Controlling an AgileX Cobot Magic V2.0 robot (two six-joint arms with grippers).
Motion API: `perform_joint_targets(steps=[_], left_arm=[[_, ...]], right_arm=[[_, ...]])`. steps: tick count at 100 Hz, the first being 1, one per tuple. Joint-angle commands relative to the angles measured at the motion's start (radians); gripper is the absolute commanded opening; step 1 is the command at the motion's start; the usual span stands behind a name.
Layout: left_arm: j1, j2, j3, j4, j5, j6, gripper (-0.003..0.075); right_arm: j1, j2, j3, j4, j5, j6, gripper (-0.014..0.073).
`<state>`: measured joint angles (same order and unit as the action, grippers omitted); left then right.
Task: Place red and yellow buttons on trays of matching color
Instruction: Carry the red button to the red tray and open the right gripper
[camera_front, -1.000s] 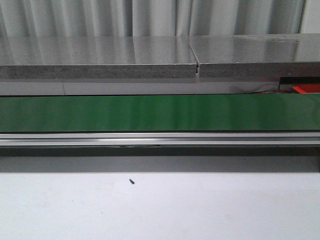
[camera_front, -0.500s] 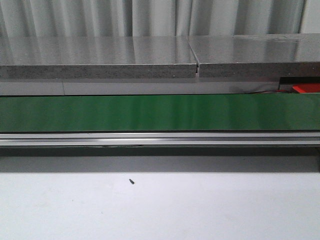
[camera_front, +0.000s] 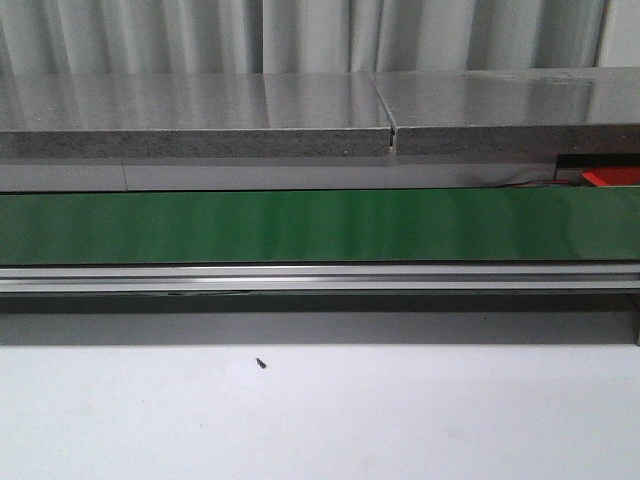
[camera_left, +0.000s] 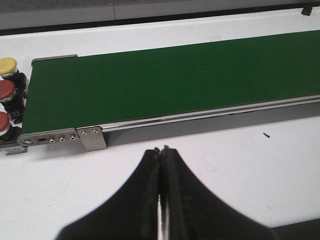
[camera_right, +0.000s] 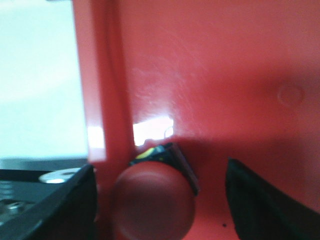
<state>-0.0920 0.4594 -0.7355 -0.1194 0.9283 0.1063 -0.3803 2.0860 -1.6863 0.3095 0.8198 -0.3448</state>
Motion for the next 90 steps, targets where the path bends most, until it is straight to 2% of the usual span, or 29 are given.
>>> perform_joint_targets(steps=[1, 29, 57, 74, 90], left_arm=[[-0.007, 0.007, -0.026, -0.013, -0.061, -0.002, -0.0018], [-0.007, 0.007, -0.026, -0.013, -0.061, -0.002, -0.0018], [-0.007, 0.007, -0.026, -0.013, -0.061, -0.002, -0.0018], [-0.007, 0.007, -0.026, -0.013, -0.061, -0.002, -0.0018], [-0.007, 0.007, -0.026, -0.013, -0.061, -0.002, -0.0018]], right_arm=[[-0.001, -0.109, -0.034, 0.033, -0.008, -0.022, 0.0549], [0.03, -0.232, -0.022, 0.034, 0.046, -0.033, 0.0549], [0.13, -0.362, 0.048, 0.034, 0.078, -0.026, 0.0538], [0.207, -0.447, 0.161, 0.034, 0.044, -0.013, 0.0439], [0.27, -0.533, 0.288, 0.034, -0.005, -0.013, 0.0249]])
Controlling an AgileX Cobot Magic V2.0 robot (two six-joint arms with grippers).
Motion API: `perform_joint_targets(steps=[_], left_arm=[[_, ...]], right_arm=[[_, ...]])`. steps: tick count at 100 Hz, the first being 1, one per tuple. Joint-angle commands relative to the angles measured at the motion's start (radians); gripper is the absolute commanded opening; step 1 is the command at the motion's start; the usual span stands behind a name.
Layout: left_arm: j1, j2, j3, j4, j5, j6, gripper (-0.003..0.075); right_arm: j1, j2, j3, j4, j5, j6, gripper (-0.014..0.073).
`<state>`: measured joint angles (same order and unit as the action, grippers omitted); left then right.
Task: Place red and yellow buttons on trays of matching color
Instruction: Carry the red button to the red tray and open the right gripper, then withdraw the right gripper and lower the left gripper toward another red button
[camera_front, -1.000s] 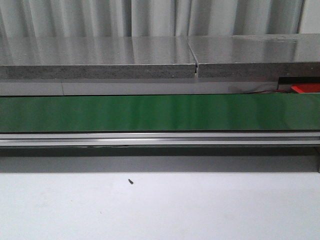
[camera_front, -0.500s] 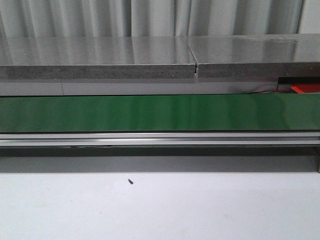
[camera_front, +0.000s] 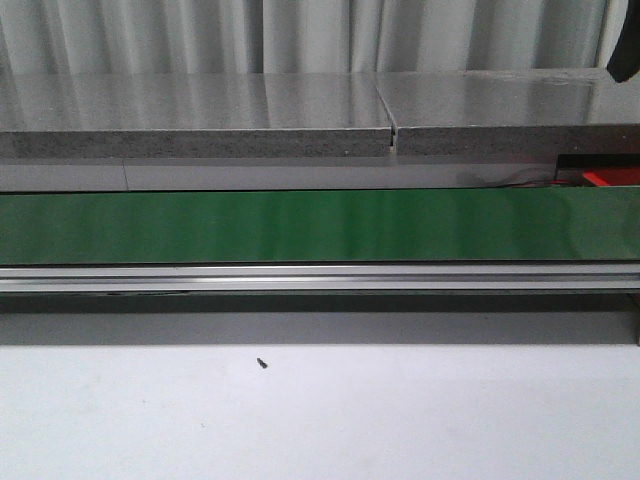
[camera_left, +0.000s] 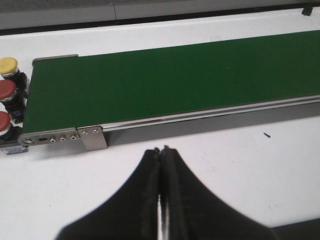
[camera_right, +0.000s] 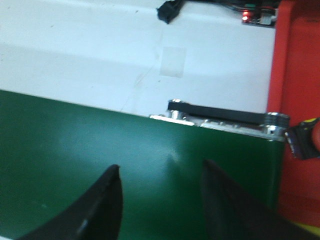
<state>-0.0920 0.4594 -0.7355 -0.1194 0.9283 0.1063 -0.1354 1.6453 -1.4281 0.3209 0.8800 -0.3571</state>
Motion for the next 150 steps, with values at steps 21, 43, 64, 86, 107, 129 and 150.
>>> perform_joint_targets(steps=[21, 43, 64, 86, 107, 129, 150], left_arm=[[-0.007, 0.007, -0.026, -0.013, -0.061, -0.002, -0.0018], [-0.007, 0.007, -0.026, -0.013, -0.061, -0.002, -0.0018], [-0.007, 0.007, -0.026, -0.003, -0.104, -0.002, -0.0018], [-0.007, 0.007, -0.026, 0.005, -0.202, -0.002, -0.0018], [-0.007, 0.007, -0.026, 0.005, -0.202, -0.002, -0.0018], [-0.007, 0.007, -0.026, 0.003, -0.2, -0.002, -0.0019], [-0.007, 0.007, -0.026, 0.011, -0.181, -0.032, -0.0019]], right_arm=[[0.065, -0.232, 0.227, 0.024, -0.158, 0.008, 0.0011], [0.065, -0.415, 0.458, 0.033, -0.287, 0.008, -0.0049], [0.071, -0.595, 0.63, 0.032, -0.396, 0.008, -0.0049], [0.11, -0.759, 0.727, 0.032, -0.409, 0.008, -0.0049], [0.112, -0.9, 0.822, 0.034, -0.382, 0.008, -0.0049], [0.112, -1.069, 0.918, 0.041, -0.361, 0.008, -0.0049], [0.112, -1.134, 0.931, 0.041, -0.359, 0.008, -0.0049]])
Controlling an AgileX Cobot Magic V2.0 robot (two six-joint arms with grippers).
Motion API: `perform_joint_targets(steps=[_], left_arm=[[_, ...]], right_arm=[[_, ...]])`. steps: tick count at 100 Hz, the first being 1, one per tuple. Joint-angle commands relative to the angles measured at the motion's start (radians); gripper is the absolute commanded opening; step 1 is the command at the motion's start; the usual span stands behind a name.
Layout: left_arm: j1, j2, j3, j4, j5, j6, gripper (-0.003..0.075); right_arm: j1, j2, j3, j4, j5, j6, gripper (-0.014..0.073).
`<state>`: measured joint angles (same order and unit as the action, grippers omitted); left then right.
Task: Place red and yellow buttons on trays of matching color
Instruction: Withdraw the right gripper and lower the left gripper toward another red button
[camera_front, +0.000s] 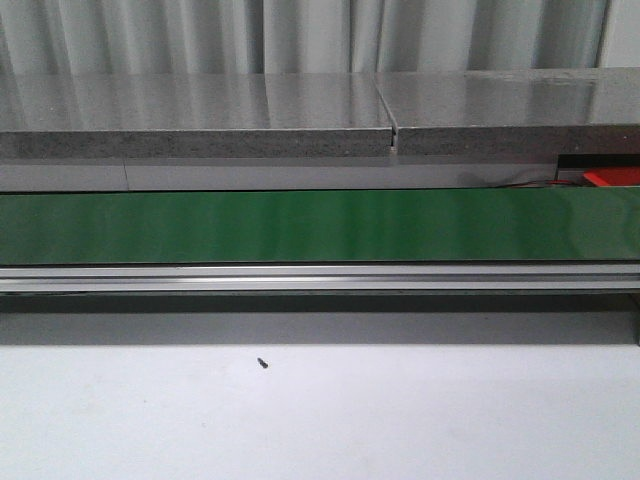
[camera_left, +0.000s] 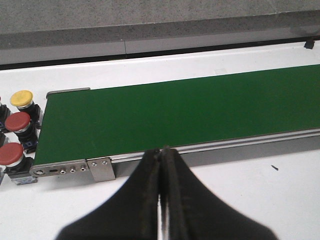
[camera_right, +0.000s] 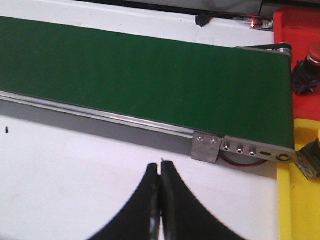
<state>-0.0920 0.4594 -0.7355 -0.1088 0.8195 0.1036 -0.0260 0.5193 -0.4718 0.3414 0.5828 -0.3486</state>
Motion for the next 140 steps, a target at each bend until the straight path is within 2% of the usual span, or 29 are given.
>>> perform_joint_targets(steps=[1, 21, 36, 57, 66, 84, 102, 107, 114, 133, 140], left_arm=[[-0.007, 0.009, -0.028, 0.002, -0.072, -0.034, -0.0019], [-0.007, 0.089, -0.03, 0.144, -0.072, -0.231, -0.0019], [-0.007, 0.205, -0.03, 0.167, -0.078, -0.251, -0.0018], [0.028, 0.361, -0.044, 0.122, -0.157, -0.255, -0.0018], [0.089, 0.435, -0.086, 0.117, -0.145, -0.255, -0.0018], [0.274, 0.598, -0.211, 0.096, -0.097, -0.24, -0.0018], [0.432, 0.767, -0.334, 0.01, -0.022, -0.135, 0.0003], [0.458, 0.813, -0.369, -0.005, -0.007, -0.132, 0.0035], [0.486, 0.876, -0.407, -0.007, 0.014, -0.132, 0.0117], [0.511, 1.031, -0.503, -0.005, 0.078, -0.134, 0.0484], [0.511, 1.087, -0.547, -0.003, 0.118, -0.147, 0.0542]], right_arm=[[0.003, -0.008, -0.025, 0.021, -0.061, -0.001, -0.0049], [0.003, -0.008, -0.025, 0.021, -0.068, -0.001, -0.0049], [0.003, -0.008, -0.025, 0.021, -0.067, -0.001, -0.0049], [0.003, -0.008, -0.025, 0.021, -0.052, -0.001, -0.0049], [0.003, -0.008, -0.025, 0.021, -0.048, -0.001, -0.0049], [0.003, -0.008, -0.025, 0.021, -0.049, -0.001, -0.0049], [0.003, -0.008, -0.025, 0.021, -0.049, -0.001, -0.0049], [0.003, -0.008, -0.025, 0.021, -0.049, -0.001, -0.0049], [0.003, -0.008, -0.025, 0.021, -0.049, -0.001, -0.0049], [0.003, -0.008, -0.025, 0.021, -0.049, -0.001, -0.0049], [0.003, -0.008, -0.025, 0.021, -0.049, -0.001, -0.0049]])
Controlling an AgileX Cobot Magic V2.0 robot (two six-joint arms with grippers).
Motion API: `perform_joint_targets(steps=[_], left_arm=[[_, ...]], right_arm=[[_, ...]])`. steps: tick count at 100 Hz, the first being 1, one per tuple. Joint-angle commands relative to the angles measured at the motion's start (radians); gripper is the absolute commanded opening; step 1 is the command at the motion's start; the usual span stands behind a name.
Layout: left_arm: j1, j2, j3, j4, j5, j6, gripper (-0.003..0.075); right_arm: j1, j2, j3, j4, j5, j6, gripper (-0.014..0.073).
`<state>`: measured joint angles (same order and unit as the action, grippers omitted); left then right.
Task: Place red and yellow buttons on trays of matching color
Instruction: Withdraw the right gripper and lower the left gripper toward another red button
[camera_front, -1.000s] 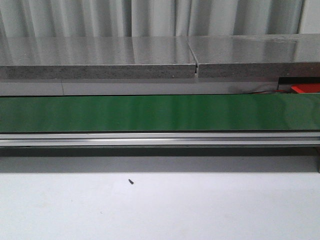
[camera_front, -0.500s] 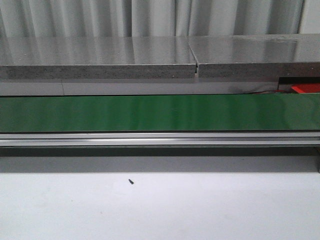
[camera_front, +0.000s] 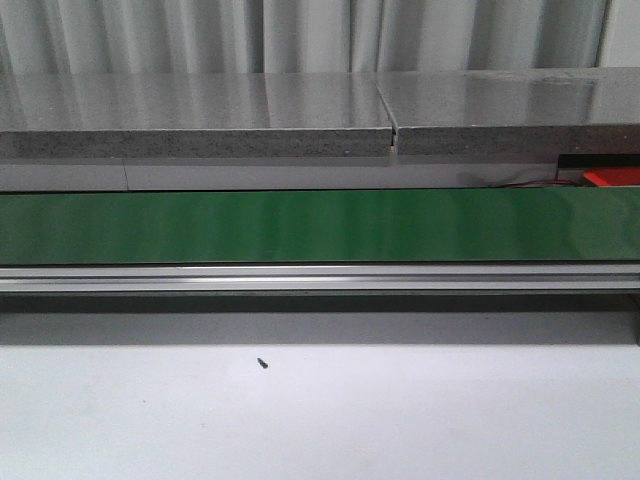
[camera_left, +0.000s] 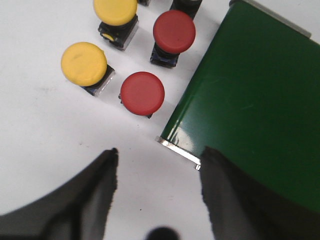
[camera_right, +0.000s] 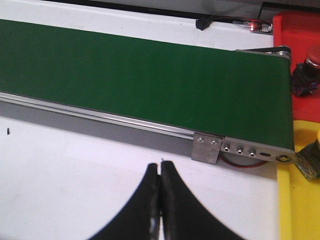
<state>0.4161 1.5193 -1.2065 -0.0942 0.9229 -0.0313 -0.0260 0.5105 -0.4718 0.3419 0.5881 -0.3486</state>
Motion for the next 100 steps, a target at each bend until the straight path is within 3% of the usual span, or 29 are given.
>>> perform_joint_targets(steps=[1, 47, 100], left_arm=[[0.003, 0.032, -0.08, -0.018, 0.017, -0.012, 0.0543], [0.003, 0.278, -0.28, 0.067, 0.17, -0.291, 0.0519], [0.01, 0.384, -0.316, 0.01, 0.164, -0.325, 0.0493]], right_arm=[[0.003, 0.001, -0.025, 0.02, -0.055, -0.001, -0.0049], [0.003, 0.001, -0.025, 0.02, -0.054, -0.001, -0.0049], [0.003, 0.001, -0.025, 0.02, -0.054, -0.001, -0.0049]])
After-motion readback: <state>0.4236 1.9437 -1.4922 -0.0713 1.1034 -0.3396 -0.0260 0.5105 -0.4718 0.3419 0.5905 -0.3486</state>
